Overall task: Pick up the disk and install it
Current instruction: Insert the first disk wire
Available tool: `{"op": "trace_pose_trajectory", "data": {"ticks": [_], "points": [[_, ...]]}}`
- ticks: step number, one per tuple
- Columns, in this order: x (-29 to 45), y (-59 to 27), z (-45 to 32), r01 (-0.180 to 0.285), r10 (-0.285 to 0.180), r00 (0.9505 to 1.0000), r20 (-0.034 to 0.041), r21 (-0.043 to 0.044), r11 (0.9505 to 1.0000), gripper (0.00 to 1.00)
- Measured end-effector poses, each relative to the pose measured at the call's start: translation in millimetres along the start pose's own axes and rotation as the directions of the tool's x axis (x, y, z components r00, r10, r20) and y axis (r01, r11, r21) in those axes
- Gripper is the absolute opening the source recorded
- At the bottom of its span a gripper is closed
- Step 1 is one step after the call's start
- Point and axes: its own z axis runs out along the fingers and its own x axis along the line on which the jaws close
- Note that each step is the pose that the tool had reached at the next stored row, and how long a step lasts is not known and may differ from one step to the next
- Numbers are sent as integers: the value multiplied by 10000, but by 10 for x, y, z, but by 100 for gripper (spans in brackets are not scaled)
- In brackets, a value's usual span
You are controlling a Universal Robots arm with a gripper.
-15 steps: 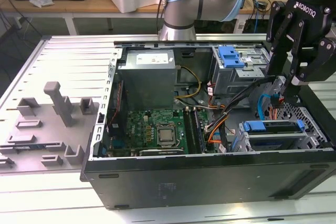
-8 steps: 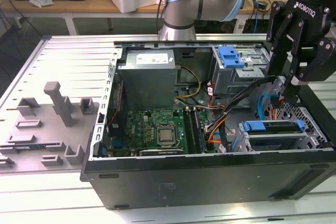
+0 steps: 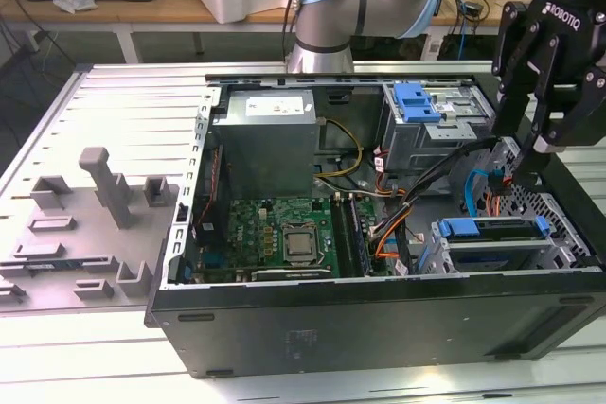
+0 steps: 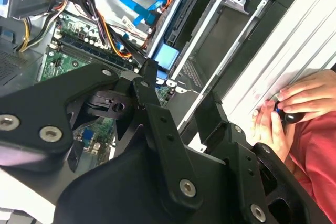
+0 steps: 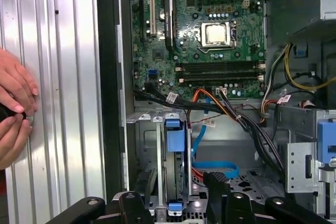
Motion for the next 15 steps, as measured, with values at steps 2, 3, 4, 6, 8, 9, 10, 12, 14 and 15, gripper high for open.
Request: {"op": "trace_pose_trajectory", "data": {"ticks": [2, 3, 4, 6, 8, 9, 10, 12, 14, 15], "points": [[-14, -28, 0, -155, 155, 9999, -4, -12, 9999, 56], [-26, -45, 0, -239, 239, 9997, -6, -19, 9997, 56], [-40, -60, -1, -316, 316, 9995, -10, -25, 9995, 56], [-57, -70, -2, -390, 390, 9992, -11, -32, 9992, 56], [-91, -102, -3, -515, 515, 9987, -15, -42, 9987, 56], [-100, -117, -4, -544, 544, 9985, -20, -44, 9985, 56], [-108, -138, -4, -584, 584, 9983, -29, -46, 9983, 56], [-120, -180, -4, -687, 687, 9976, -61, -51, 9976, 56], [-141, -246, -4, -841, 840, 9964, -91, -61, 9964, 56], [-153, -290, -3, -925, 924, 9957, -98, -67, 9957, 56]]}}
